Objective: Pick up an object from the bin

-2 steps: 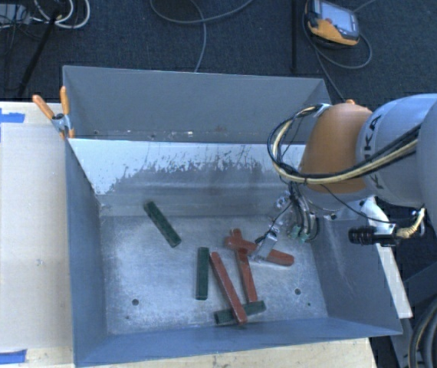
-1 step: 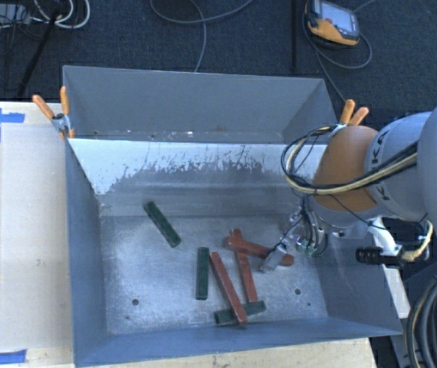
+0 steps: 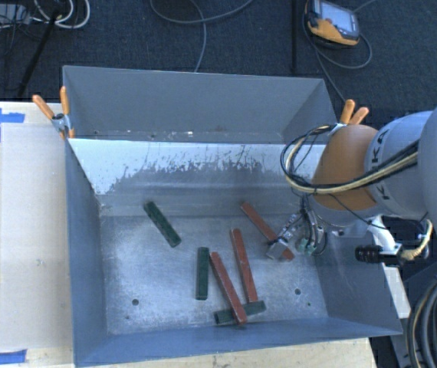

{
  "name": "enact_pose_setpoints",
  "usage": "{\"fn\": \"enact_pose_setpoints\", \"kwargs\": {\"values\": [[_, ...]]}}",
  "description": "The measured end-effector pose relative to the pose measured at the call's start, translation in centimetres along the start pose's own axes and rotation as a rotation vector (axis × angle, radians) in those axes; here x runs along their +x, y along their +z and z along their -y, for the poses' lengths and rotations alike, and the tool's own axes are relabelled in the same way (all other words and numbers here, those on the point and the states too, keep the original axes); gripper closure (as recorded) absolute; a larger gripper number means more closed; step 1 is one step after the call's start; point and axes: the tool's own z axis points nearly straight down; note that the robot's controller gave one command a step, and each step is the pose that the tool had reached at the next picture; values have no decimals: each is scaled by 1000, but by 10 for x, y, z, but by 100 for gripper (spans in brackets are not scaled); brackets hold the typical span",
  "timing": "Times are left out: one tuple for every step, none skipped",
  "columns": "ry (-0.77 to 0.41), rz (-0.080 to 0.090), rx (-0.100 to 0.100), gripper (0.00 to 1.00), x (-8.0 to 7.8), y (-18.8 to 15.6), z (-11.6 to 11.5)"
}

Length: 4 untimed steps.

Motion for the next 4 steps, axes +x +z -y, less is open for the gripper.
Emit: {"fn": "enact_pose_setpoints", "kwargs": {"values": [[-17,0,0,100,-2,0,15],[-20,1,0,0,-1,0,14],[-21,2,0,100,-2,-1,14],[-322,8,-3,100,21,-160,36]]}}
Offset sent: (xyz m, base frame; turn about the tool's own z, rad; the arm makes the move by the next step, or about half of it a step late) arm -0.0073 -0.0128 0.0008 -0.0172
